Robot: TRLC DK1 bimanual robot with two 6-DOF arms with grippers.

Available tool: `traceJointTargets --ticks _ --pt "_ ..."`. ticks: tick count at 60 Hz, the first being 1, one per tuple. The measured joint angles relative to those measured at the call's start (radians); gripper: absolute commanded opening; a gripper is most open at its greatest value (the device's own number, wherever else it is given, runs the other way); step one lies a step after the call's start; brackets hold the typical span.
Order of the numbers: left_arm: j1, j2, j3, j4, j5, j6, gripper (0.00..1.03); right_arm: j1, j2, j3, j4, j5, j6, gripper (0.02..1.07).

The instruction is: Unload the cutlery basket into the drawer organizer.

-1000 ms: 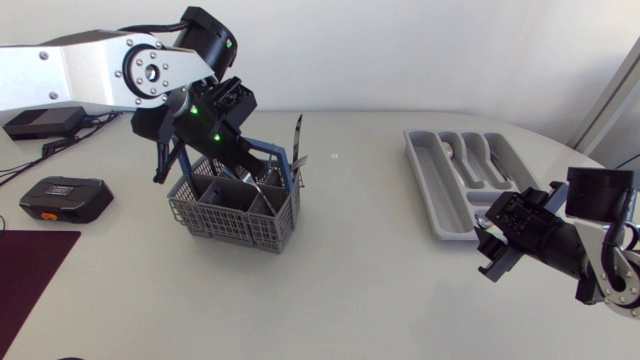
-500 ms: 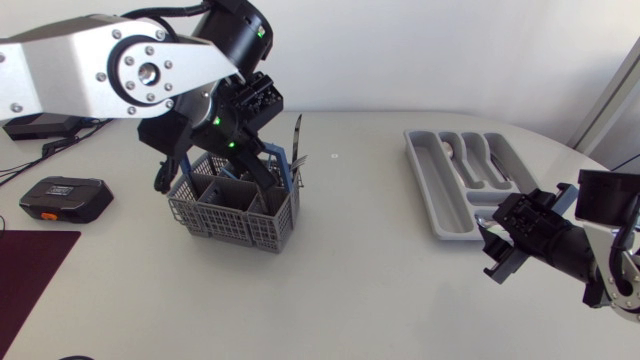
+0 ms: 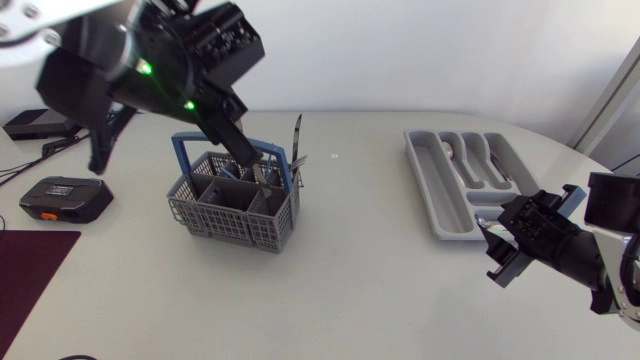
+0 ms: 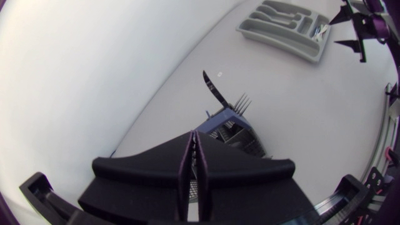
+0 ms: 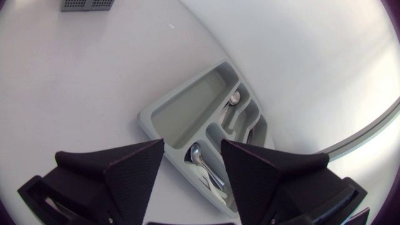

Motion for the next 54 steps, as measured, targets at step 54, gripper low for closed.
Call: traceJointTargets --ticks 54 --pt "0.132 0.135 0.1 0.009 0.64 -0.359 0.03 0.272 -0.213 0.151 -0.276 0.013 0.227 0.69"
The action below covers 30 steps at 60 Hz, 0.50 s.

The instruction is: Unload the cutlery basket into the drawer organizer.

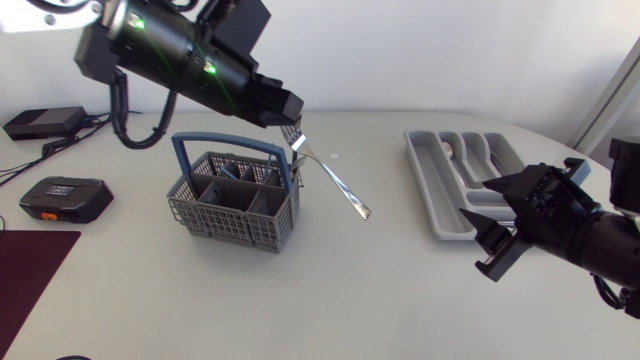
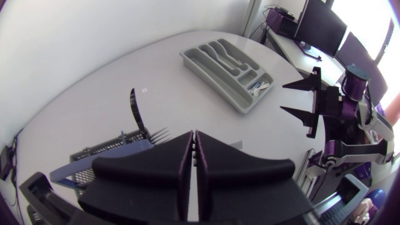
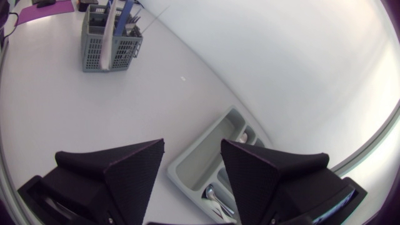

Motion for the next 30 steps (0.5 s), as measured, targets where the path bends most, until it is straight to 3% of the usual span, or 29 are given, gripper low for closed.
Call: traceJointTargets --ticks 16,30 --pt "-0.004 0.119 0.0 0.068 0.09 -0.079 0.03 0.166 0.087 0.062 0.0 0.014 0.109 0.69" --pt "-0.056 0.186 0.0 0.112 0.12 -0.124 0.03 0.274 0.216 0.135 0.027 0.014 0.171 0.69"
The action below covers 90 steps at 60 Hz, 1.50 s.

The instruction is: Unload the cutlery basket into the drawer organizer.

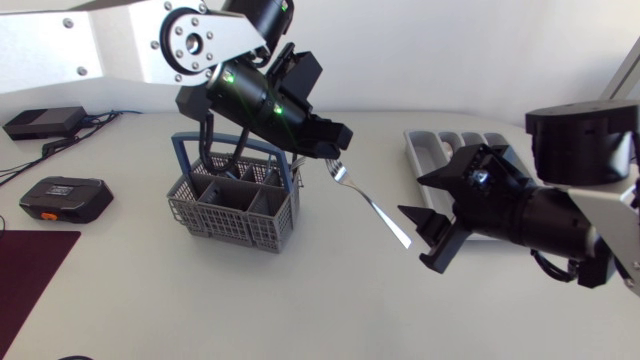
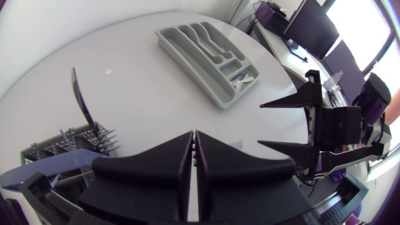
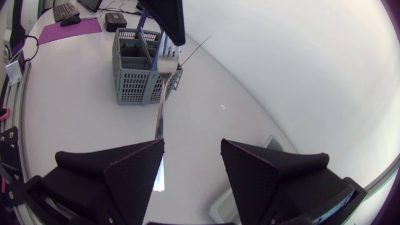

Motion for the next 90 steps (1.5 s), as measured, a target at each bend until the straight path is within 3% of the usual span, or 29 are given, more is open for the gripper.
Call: traceJointTargets --ticks 26,44,64,90 --pt "-0.01 0.045 0.0 0.017 0.052 -0.033 0.03 0.085 0.203 0.074 0.046 -0.026 0.055 0.68" --pt "-0.002 0.045 0.0 0.016 0.066 -0.033 0.03 0.092 0.301 0.103 0.072 -0.026 0.06 0.51" --pt "0.003 0.045 0.0 0.016 0.071 -0.032 0.03 0.091 0.332 0.13 0.082 -0.026 0.06 0.12" --pt "0.006 0.047 -0.006 0.016 0.073 -0.033 0.03 0.074 0.348 0.153 0.043 -0.053 0.068 0.08"
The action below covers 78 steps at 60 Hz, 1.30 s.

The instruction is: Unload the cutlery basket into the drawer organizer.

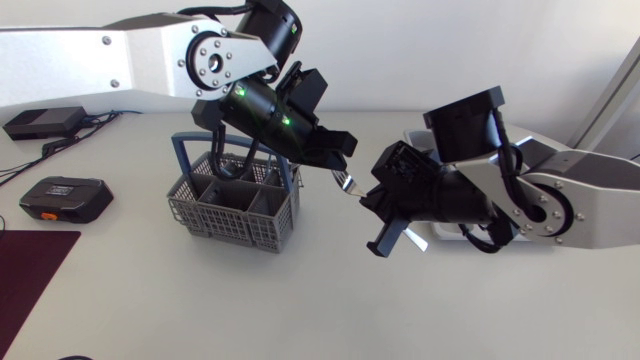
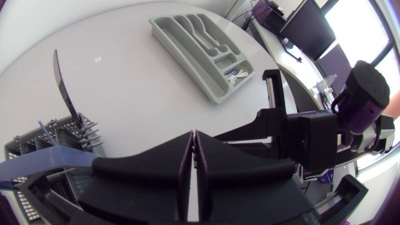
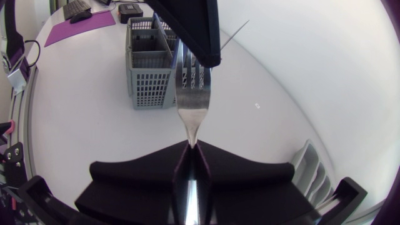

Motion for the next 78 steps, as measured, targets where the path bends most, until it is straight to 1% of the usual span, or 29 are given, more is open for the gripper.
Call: traceJointTargets --ticks 3,6,11,15,17,19,25,32,36,44,52,59,64,70,72,78 --pt "0.0 0.0 0.0 0.0 0.0 0.0 0.03 0.0 0.0 0.0 0.0 0.0 0.0 0.08" --pt "0.0 0.0 0.0 0.0 0.0 0.0 0.08 0.0 0.0 0.0 -0.003 0.0 0.0 0.08" --pt "0.0 0.0 0.0 0.0 0.0 0.0 0.3 0.0 0.0 0.0 -0.003 -0.001 0.0 0.08" --pt "0.001 0.0 0.0 0.013 0.0 0.0 0.43 0.0 0.0 0.0 -0.013 -0.008 -0.001 0.08" --pt "0.002 0.0 0.001 0.02 0.001 0.0 0.52 0.0 0.0 0.0 -0.024 -0.012 -0.001 0.08" --pt "0.004 0.0 0.005 0.022 0.001 0.0 0.58 0.0 0.0 0.0 -0.029 -0.016 -0.001 0.08" --pt "0.015 0.0 0.024 0.032 0.001 0.0 0.72 -0.008 0.001 -0.003 -0.029 -0.019 -0.002 0.08" --pt "0.033 0.0 0.049 0.048 0.001 0.0 0.77 -0.04 0.0 -0.017 -0.036 -0.026 -0.006 0.08" --pt "0.051 -0.001 0.061 0.055 -0.001 -0.001 0.78 -0.077 0.0 -0.023 -0.043 -0.032 -0.016 0.08" --pt "0.098 -0.011 0.066 0.064 -0.008 -0.001 0.78 -0.2 0.005 -0.025 -0.045 -0.063 -0.042 0.08" --pt "0.154 -0.033 0.066 0.065 -0.016 0.0 0.78 -0.367 0.067 -0.013 -0.045 -0.106 -0.074 0.08" --pt "0.183 -0.056 0.063 0.067 -0.041 0.017 0.78 -0.504 0.167 0.042 -0.041 -0.13 -0.097 0.08" --pt "0.188 -0.079 0.041 0.068 -0.085 0.049 0.78 -0.574 0.229 0.093 -0.039 -0.151 -0.111 0.08" --pt "0.188 -0.107 -0.007 0.068 -0.124 0.095 0.78 -0.636 0.295 0.158 -0.014 -0.158 -0.116 0.08" --pt "0.191 -0.114 -0.024 0.068 -0.138 0.109 0.79 -0.653 0.314 0.178 -0.007 -0.158 -0.118 0.08" --pt "0.217 -0.138 -0.085 0.067 -0.143 0.154 0.79 -0.695 0.383 0.259 0.003 -0.158 -0.114 0.08"
